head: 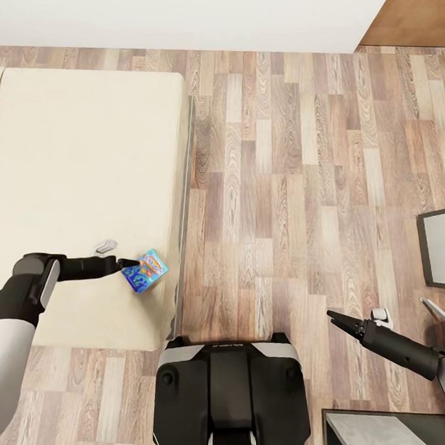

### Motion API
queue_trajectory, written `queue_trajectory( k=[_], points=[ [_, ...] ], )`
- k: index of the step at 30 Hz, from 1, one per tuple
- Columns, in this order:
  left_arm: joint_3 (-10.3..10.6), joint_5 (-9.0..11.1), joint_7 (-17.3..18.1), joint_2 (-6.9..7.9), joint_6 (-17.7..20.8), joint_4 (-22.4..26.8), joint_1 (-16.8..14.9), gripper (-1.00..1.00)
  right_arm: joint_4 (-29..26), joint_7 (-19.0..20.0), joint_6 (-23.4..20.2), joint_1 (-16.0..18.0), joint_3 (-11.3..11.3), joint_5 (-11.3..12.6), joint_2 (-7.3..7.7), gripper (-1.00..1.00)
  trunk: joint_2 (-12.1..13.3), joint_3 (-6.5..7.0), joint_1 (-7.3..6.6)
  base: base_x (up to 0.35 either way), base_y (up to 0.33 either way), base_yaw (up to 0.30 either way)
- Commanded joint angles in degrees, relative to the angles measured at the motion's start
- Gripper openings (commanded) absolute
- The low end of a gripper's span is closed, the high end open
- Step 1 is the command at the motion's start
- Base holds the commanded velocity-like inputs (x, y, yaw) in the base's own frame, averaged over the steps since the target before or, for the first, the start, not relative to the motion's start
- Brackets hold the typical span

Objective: Put all the toys in the child's room - the three board games (two on the bed and one on the table), the two jigsaw puzzles on the table, and the tennis ball on the table - inside the toy box on the table in the child's room.

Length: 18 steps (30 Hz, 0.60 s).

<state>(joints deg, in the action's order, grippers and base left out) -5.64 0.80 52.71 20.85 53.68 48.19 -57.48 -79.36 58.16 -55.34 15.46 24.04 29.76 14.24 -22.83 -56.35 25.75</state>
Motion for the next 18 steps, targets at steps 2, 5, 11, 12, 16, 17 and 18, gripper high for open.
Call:
queue_trajectory(
  k=[2,5,11,12,16,17,18],
  points=[
    [-0.07,-0.04,-0.09,0.03,0.45,0.03,-0.14,1.00,0.00,0.19,-0.25,0.03,0.04,-0.06,0.00,1.00,-0.09,-0.05,0.03,0.000,0.000,0.000],
    [-0.07,-0.08,-0.88,0.03,0.46,0.02,-0.22,1.00,0.00,0.19,-0.24,0.05,0.04,-0.06,0.00,1.00,-0.09,-0.05,0.03,0.000,0.000,0.000],
    [-0.07,-0.04,-4.39,-0.13,0.46,-0.10,-0.62,1.00,0.00,0.19,-0.28,0.04,0.04,-0.06,0.00,1.00,-0.09,-0.05,0.03,0.000,0.000,0.000],
    [-0.09,0.00,-5.00,-0.16,0.46,-0.12,-0.67,1.00,0.00,0.19,-0.28,0.05,0.04,-0.06,0.00,1.00,-0.09,-0.05,0.03,0.000,0.000,0.000],
    [-0.11,0.17,-6.93,-0.29,0.46,-0.18,-0.84,1.00,0.00,0.19,-0.25,0.05,0.04,-0.06,0.00,1.00,-0.09,-0.05,0.03,0.000,0.000,0.000],
    [-0.12,0.19,-7.16,-0.32,0.46,-0.18,-0.87,1.00,0.00,0.19,-0.24,0.06,0.04,-0.06,0.00,1.00,-0.09,-0.05,0.03,0.000,0.000,0.000],
    [-0.13,0.20,-7.34,-0.35,0.46,-0.19,-0.90,1.00,0.00,0.19,-0.23,0.05,0.04,-0.06,0.00,1.00,-0.09,-0.05,0.03,0.000,0.000,0.000]
  ],
)
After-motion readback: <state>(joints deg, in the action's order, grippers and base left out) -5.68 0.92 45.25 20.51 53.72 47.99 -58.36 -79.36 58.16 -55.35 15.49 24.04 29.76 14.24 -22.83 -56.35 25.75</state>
